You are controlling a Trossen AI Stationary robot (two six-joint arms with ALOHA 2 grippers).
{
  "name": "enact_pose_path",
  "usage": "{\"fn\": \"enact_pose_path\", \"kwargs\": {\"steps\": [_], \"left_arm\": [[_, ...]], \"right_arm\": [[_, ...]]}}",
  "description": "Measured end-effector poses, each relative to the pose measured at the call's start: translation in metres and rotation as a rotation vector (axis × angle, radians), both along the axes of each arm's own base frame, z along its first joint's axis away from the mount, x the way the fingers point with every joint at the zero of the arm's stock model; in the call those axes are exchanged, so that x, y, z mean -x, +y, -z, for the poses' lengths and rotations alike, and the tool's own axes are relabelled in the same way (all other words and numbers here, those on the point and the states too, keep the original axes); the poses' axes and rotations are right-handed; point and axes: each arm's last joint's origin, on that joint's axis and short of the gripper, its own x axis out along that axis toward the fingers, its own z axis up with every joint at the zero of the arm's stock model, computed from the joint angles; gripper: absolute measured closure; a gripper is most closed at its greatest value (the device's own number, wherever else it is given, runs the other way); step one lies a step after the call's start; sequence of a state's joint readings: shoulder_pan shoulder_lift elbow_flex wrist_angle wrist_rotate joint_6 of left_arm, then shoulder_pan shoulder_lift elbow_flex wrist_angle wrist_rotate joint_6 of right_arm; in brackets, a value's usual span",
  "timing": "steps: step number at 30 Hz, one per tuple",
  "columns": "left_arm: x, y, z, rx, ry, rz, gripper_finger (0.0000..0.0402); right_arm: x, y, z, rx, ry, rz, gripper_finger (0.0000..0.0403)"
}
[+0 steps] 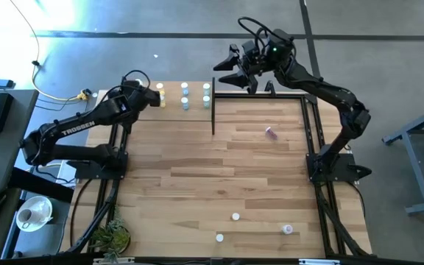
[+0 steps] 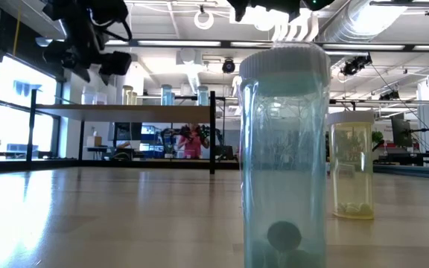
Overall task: Pick and place medicine bottles onto shelf by color
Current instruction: Put the blue pill bottle on the shelf aligned with the other blue pill bottles
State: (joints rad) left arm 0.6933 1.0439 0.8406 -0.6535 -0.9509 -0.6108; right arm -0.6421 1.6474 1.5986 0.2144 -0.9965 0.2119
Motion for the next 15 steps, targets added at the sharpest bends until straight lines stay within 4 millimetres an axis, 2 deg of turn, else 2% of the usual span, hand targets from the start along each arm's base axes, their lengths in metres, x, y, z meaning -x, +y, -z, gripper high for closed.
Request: {"fn": "enact_pose_path", "kwargs": {"steps": [8, 15], "left_arm": [[0.005, -0.007, -0.019, -0.036, -0.017, 0.152, 0.0181], [0.002, -0.016, -0.028, 0.052, -0.107, 0.524, 0.0181]], "right_arm": [[0.015, 0.011, -0.008, -0.004, 0.055, 0.003, 0.0181], [0.025, 0.019, 0.003, -0.007, 0.192, 0.002, 0.0181]]}}
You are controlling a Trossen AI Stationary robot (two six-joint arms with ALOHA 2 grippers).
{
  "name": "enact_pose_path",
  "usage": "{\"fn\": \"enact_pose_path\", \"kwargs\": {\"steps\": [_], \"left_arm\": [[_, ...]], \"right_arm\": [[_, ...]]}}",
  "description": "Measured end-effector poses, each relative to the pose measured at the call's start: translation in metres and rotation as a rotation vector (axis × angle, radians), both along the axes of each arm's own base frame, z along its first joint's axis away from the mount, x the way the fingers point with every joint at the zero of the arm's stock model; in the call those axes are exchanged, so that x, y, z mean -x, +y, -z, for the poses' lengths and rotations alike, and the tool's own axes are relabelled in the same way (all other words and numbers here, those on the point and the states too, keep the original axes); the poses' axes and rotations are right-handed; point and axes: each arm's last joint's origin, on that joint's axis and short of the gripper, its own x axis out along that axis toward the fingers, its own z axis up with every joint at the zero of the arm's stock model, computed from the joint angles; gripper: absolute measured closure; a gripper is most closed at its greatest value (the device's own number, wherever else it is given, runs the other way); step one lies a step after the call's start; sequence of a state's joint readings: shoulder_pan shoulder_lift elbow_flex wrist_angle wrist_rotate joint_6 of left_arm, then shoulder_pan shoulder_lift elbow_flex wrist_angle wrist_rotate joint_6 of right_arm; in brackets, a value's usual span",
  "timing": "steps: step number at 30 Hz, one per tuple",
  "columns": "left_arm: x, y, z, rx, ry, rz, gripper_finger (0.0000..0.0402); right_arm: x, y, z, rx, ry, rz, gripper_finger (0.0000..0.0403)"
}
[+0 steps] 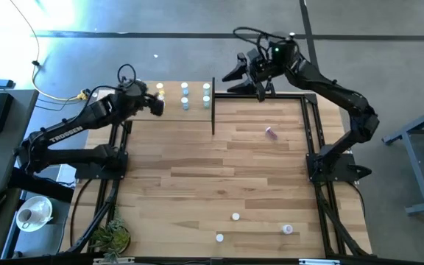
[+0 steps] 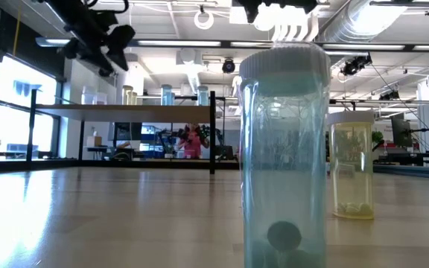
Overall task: Pick and place medicine bottles onto shelf by color
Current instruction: Put the blue pill bottle on the shelf aligned with the other blue pill bottles
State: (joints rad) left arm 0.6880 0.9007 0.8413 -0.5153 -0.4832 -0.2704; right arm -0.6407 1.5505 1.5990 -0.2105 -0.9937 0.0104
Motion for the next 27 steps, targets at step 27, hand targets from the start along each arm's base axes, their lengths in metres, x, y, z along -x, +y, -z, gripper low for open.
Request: {"fn": "enact_pose_path", "kwargs": {"steps": [27], "left_arm": [[-0.051, -0.053, 0.029, -0.069, -0.237, 0.921, 0.0181]], "right_arm": [[-0.009, 0.082, 0.097, 0.072, 0.689, -0.068, 0.0181]]}}
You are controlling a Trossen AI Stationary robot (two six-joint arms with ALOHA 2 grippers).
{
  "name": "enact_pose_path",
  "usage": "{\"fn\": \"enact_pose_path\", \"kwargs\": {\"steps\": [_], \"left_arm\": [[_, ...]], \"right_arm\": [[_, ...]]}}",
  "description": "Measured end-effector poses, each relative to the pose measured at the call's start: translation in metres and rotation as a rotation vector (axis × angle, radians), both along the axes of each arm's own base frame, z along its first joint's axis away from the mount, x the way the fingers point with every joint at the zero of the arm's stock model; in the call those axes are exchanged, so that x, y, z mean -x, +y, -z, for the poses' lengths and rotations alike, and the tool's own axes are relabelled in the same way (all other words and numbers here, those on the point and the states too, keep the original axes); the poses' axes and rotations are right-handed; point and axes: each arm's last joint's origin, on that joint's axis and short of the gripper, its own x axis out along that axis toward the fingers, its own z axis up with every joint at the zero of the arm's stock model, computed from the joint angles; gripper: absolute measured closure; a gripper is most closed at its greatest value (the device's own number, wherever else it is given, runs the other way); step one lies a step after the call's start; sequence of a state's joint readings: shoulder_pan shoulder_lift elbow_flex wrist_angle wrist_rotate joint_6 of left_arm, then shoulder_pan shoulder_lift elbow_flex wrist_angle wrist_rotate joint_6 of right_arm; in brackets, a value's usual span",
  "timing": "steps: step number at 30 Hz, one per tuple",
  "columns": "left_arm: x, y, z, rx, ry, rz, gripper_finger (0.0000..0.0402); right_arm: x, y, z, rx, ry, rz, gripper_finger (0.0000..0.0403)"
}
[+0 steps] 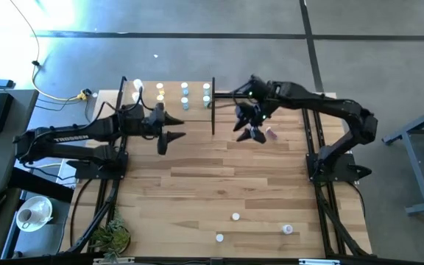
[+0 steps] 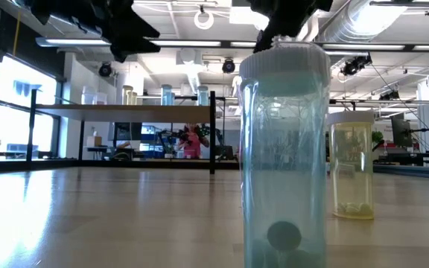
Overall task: Pick and place medicine bottles onto shelf by color
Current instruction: Put the blue pill bottle on the shelf aligned with the other blue pill bottles
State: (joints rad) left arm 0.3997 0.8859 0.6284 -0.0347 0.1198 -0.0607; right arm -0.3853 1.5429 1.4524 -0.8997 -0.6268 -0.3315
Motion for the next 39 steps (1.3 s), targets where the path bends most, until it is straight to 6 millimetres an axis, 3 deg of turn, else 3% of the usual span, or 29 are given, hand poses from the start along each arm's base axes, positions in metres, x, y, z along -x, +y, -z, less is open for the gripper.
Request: {"fn": "enact_pose_path", "kwargs": {"steps": [11, 19, 24, 28, 34, 39], "left_arm": [[-0.001, -0.007, 0.009, -0.056, 0.052, 0.139, 0.0181], [-0.001, -0.014, 0.01, 0.031, 0.03, 0.355, 0.0181], [-0.001, -0.014, 0.01, 0.031, 0.029, 0.352, 0.0181], [-0.001, -0.014, 0.01, 0.014, 0.031, 0.357, 0.0181], [-0.001, -0.014, 0.01, -0.043, 0.034, 0.374, 0.0181], [-0.001, -0.014, 0.009, -0.09, 0.024, 0.384, 0.0181]], "right_arm": [[-0.015, 0.044, 0.054, -0.149, 0.102, 0.03, 0.0181], [-0.024, 0.085, 0.065, -0.111, 0.13, 0.105, 0.0181], [-0.024, 0.113, 0.068, -0.031, 0.195, 0.233, 0.0181], [-0.019, 0.129, 0.071, 0.058, 0.242, 0.435, 0.0181], [-0.007, 0.137, 0.077, 0.126, 0.338, 0.736, 0.0181], [0.004, 0.14, 0.081, 0.112, 0.429, 0.88, 0.0181]]}}
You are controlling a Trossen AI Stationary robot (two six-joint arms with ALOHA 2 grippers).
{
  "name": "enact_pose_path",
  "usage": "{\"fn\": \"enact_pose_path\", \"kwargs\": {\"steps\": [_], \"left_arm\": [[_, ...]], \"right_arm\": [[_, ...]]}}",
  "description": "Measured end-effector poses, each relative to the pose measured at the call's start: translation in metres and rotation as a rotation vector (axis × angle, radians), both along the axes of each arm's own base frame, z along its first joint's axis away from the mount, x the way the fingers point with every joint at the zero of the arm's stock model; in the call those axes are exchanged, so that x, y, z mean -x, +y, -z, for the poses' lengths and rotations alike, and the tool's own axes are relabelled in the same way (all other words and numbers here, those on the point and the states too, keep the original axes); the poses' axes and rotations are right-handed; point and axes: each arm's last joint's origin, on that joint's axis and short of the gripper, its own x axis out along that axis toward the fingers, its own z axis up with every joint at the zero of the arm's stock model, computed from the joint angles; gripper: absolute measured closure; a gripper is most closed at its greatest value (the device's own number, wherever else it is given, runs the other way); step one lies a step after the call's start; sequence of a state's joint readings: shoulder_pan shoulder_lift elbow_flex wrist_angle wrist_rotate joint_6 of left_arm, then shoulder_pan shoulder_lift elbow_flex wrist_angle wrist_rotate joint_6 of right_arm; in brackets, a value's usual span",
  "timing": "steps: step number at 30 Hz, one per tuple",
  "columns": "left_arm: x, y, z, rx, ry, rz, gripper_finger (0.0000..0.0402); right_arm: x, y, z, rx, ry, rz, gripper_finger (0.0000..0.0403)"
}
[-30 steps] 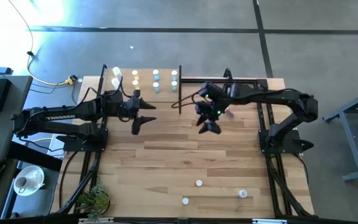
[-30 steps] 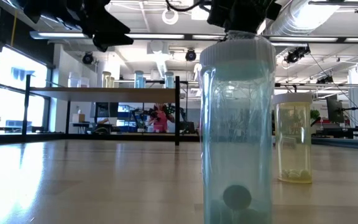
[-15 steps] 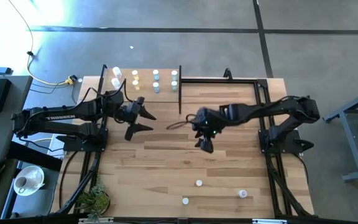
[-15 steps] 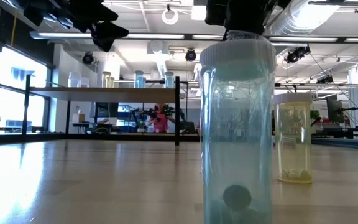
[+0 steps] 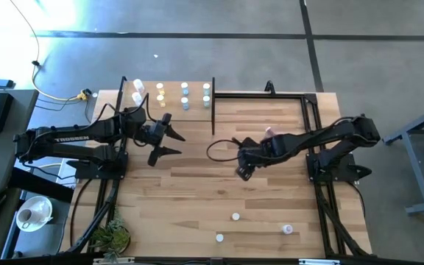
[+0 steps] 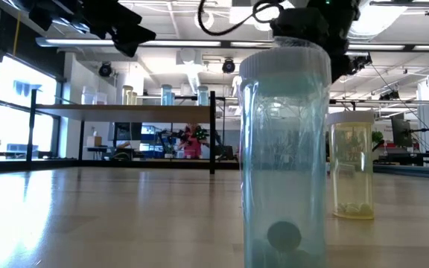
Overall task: Pick and place medicine bottles onto shelf by color
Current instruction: Put the blue pill bottle on the shelf aligned with the other blue pill bottles
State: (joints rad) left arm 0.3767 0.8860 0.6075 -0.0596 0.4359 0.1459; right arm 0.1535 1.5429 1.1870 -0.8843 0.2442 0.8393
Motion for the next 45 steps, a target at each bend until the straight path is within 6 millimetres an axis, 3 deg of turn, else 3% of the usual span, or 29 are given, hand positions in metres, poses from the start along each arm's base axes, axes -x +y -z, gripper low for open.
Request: {"fn": "enact_pose_path", "kwargs": {"steps": [8, 16, 25, 33, 45], "left_arm": [[0.0, 0.0, -0.001, -0.08, -0.012, 0.023, 0.0181], [0.0, 0.0, 0.0, -0.126, -0.013, 0.038, 0.0181], [0.001, 0.0, 0.002, -0.154, 0.011, 0.053, 0.0181], [0.001, 0.0, 0.003, -0.151, 0.019, 0.054, 0.0181], [0.001, 0.0, 0.005, -0.196, 0.027, 0.072, 0.0181]], "right_arm": [[0.009, -0.012, 0.002, 0.099, 0.079, 0.132, 0.0181], [0.025, -0.068, 0.003, 0.198, 0.246, 0.312, 0.0181], [0.038, -0.119, 0.014, 0.115, 0.323, 0.327, 0.0181], [0.053, -0.141, 0.05, 0.021, 0.325, 0.312, 0.0181], [0.064, -0.166, 0.059, 0.004, 0.297, 0.34, 0.0181]]}}
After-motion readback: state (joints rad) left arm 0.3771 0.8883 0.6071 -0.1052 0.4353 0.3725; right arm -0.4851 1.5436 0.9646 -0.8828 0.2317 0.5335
